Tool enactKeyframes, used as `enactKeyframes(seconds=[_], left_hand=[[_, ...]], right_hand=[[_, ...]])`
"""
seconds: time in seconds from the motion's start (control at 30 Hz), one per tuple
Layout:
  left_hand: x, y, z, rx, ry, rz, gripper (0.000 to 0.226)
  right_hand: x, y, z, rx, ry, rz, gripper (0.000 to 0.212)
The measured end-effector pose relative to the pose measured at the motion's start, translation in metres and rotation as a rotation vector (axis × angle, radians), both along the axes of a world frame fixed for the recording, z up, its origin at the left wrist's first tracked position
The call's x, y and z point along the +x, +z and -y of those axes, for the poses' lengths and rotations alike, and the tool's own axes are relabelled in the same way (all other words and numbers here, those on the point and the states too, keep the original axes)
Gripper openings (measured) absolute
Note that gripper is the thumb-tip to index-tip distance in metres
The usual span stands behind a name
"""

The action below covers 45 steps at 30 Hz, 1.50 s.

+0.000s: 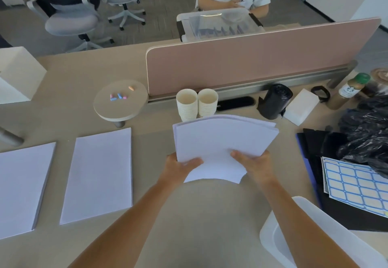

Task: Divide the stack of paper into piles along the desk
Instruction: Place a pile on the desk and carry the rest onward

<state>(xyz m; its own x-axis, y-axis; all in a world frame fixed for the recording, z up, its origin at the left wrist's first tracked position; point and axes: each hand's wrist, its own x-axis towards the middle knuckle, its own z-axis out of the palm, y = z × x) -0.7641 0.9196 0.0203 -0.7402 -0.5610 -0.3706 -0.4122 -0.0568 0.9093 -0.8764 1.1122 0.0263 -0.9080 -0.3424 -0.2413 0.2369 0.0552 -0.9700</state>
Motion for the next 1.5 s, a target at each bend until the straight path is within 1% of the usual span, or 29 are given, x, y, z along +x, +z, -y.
enactKeyframes(seconds=[0.1, 0.13, 0.27, 0.37, 0.47, 0.57, 0.67, 0.77, 0.87, 0.97, 1.17, 1.2, 1.3, 1.33, 1.4, 1.43, 1.5], left_hand=[[0.009, -0.01, 0.0, 0.029, 0.029, -0.008, 0.03], [0.009, -0.011, 0.0, 0.035, 0.041, -0.015, 0.031], [0.003, -0.009, 0.005, 0.08, 0.102, -0.062, 0.027], [0.0, -0.011, 0.007, 0.092, 0.148, -0.095, 0.03], [-0.002, -0.01, 0.01, 0.089, 0.141, -0.157, 0.035], [-0.001, -0.014, 0.016, 0.097, 0.106, -0.142, 0.034], [0.001, -0.022, 0.019, 0.12, 0.085, -0.091, 0.031], [0.0, -0.025, 0.017, 0.143, 0.091, -0.071, 0.024], [-0.003, -0.024, 0.015, 0.153, 0.094, -0.083, 0.027], [-0.004, -0.023, 0.016, 0.133, 0.086, -0.086, 0.029], [-0.013, -0.023, 0.014, 0.017, 0.071, -0.035, 0.021], [-0.018, -0.022, 0.014, -0.017, 0.052, -0.017, 0.018], [-0.034, -0.016, 0.007, -0.103, -0.097, 0.028, 0.012], [-0.04, -0.015, 0.002, -0.099, -0.129, 0.029, 0.011], [-0.053, -0.013, -0.011, -0.058, -0.146, 0.011, 0.007], [-0.059, -0.012, -0.019, -0.05, -0.15, -0.002, 0.006], [-0.073, -0.015, -0.034, -0.088, -0.182, -0.003, 0.024]], right_hand=[[0.0, -0.015, -0.001, 0.089, 0.066, 0.014, 0.022], [0.0, -0.016, -0.001, 0.088, 0.062, 0.013, 0.023], [-0.001, -0.009, 0.007, 0.02, 0.034, 0.022, 0.028], [0.0, -0.004, 0.015, -0.008, 0.028, 0.01, 0.03], [-0.003, -0.001, 0.019, -0.023, 0.015, -0.022, 0.03], [-0.007, -0.004, 0.019, -0.016, 0.039, -0.034, 0.032], [-0.009, -0.011, 0.016, 0.016, 0.057, -0.005, 0.025], [-0.009, -0.016, 0.015, 0.028, 0.064, 0.028, 0.025], [-0.01, -0.015, 0.016, 0.04, 0.058, 0.04, 0.025], [-0.011, -0.017, 0.017, 0.061, 0.064, 0.031, 0.025], [-0.017, -0.01, 0.016, 0.127, 0.072, -0.014, 0.022], [-0.02, -0.007, 0.015, 0.152, 0.071, -0.029, 0.02], [-0.035, 0.0, 0.008, 0.235, 0.059, -0.067, 0.021], [-0.043, 0.002, 0.003, 0.264, 0.059, -0.073, 0.019], [-0.06, 0.005, -0.008, 0.309, 0.039, -0.073, 0.009], [-0.068, 0.005, -0.016, 0.327, 0.033, -0.069, 0.008], [-0.083, 0.003, -0.032, 0.33, 0.008, -0.066, 0.016]])
